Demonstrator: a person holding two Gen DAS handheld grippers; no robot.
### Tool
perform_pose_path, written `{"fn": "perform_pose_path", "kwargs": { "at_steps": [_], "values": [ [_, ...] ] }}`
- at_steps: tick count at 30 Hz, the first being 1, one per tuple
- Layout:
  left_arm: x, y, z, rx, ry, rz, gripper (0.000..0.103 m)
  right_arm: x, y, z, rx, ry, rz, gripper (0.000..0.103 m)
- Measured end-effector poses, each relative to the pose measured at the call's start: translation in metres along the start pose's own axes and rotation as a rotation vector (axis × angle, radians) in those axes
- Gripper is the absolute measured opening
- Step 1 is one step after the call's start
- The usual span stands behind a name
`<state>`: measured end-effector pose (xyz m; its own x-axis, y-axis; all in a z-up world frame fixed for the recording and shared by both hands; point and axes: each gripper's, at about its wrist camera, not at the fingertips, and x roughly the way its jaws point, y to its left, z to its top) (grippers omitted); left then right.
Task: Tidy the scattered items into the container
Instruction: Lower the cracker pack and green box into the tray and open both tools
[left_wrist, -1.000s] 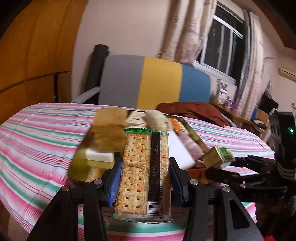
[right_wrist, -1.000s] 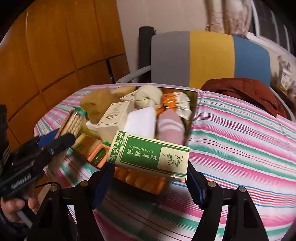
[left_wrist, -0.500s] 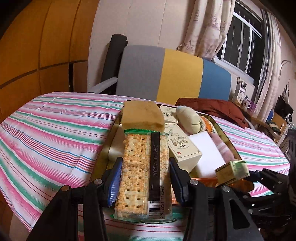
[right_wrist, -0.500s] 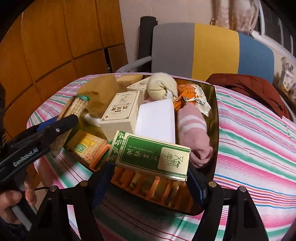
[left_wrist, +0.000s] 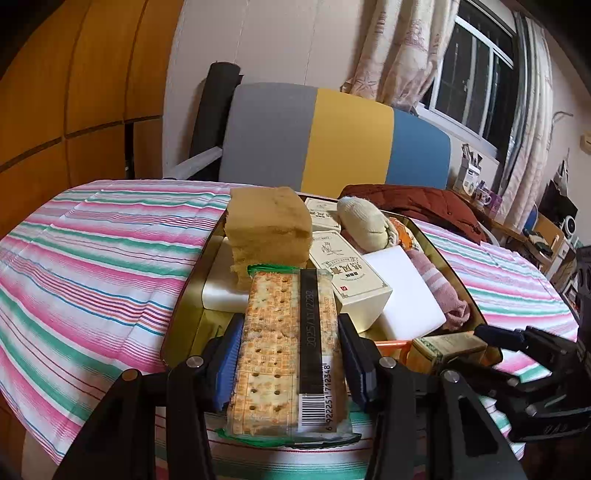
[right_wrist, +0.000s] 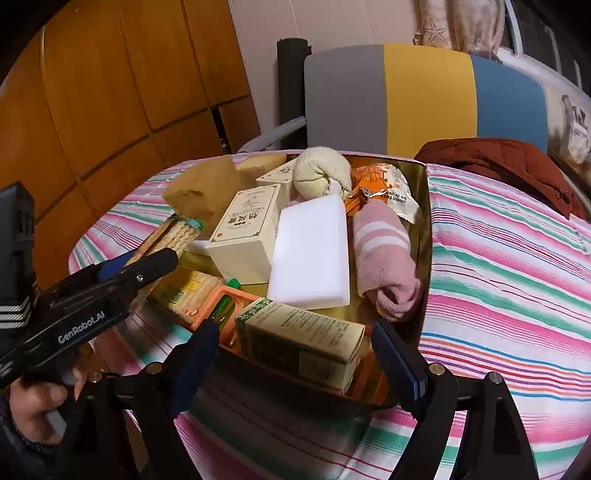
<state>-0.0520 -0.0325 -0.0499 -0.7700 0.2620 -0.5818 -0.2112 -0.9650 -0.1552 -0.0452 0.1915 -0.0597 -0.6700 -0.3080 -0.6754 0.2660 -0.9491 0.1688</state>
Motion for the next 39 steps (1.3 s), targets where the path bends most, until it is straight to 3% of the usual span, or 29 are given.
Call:
{"fn": "perform_pose_path", "kwargs": {
  "at_steps": [9,18,23,27,32,39],
  "values": [
    [0.002,0.0,0.001,0.054,0.004,-0.072,0.05,-0.012,-0.003,-0.008,0.01,-0.043,0.015,0.085],
    [-0.029,0.004,-0.01,0.078,-0.072,-0.027,0.057,-0.012,-0.006,-0.009,0.015,-0.058,0.036,0.085],
    [-0.061,0.013,-0.02,0.027,-0.158,0.002,0.044,-0.013,-0.006,-0.01,0.01,-0.067,0.036,0.085],
    [-0.05,0.011,-0.024,0.058,-0.104,0.032,0.035,-0.013,-0.005,-0.012,0.008,-0.072,0.03,0.085],
    [-0.025,0.009,-0.019,0.045,-0.044,0.046,0.035,-0.014,-0.003,-0.012,-0.002,-0.071,0.025,0.085],
    [-0.015,-0.005,-0.018,0.102,-0.032,0.06,0.035,-0.015,-0.002,-0.014,-0.008,-0.075,0.021,0.085]
  ]
}}
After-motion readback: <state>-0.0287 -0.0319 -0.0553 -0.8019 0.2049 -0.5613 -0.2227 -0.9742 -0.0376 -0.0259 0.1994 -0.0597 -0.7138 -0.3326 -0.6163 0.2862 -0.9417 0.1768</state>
